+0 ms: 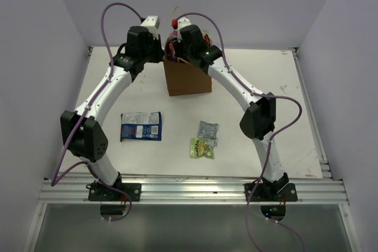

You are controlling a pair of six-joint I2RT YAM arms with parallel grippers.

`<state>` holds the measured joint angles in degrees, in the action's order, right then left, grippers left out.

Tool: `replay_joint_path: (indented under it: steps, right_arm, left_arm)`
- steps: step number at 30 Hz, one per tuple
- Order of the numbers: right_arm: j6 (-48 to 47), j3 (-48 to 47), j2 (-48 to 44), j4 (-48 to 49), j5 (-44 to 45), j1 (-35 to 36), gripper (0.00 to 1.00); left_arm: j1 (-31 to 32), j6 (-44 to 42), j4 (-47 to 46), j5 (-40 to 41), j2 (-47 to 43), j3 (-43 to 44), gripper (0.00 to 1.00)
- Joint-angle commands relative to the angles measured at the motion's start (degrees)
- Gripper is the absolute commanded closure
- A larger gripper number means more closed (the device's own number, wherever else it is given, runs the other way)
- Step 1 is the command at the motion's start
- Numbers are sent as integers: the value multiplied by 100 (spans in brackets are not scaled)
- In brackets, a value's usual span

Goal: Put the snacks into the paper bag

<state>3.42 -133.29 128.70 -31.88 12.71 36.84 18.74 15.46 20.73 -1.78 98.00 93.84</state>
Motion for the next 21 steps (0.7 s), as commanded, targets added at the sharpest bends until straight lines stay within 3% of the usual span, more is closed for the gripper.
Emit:
replay_joint_path:
  steps: [1,2,5,7,12,15,16,21]
  right_arm:
    - [-227,94,-949,-73,-110,-89,51]
    - [-245,32,-1092,-82,-154,-63,43]
    - [-298,-276,-1654,-292,-269,42,32]
    - [-507,-189,-1979,-267,-260,235,31]
    - [-887,1365,-3366,286,-373,929,27]
    - [-555,2639,-3824,585,-874,1264,27]
    - [-466,3364,-3896,873,-945,1412,26]
    - [-212,4995,-4055,1850,-1130,1993,24]
  left_arm:
    - [-81,-61,-280,11,-307,99,100]
    - [-81,-52,-280,20,-307,108,100]
    - [-81,-26,-324,38,-281,99,100]
    - [-81,0,-342,38,-255,108,100]
    - [-81,53,-403,38,-228,73,100]
    - [-81,36,-421,64,-237,55,100]
    - [-81,36,-412,46,-246,64,100]
    - [-81,-8,-360,64,-281,55,100]
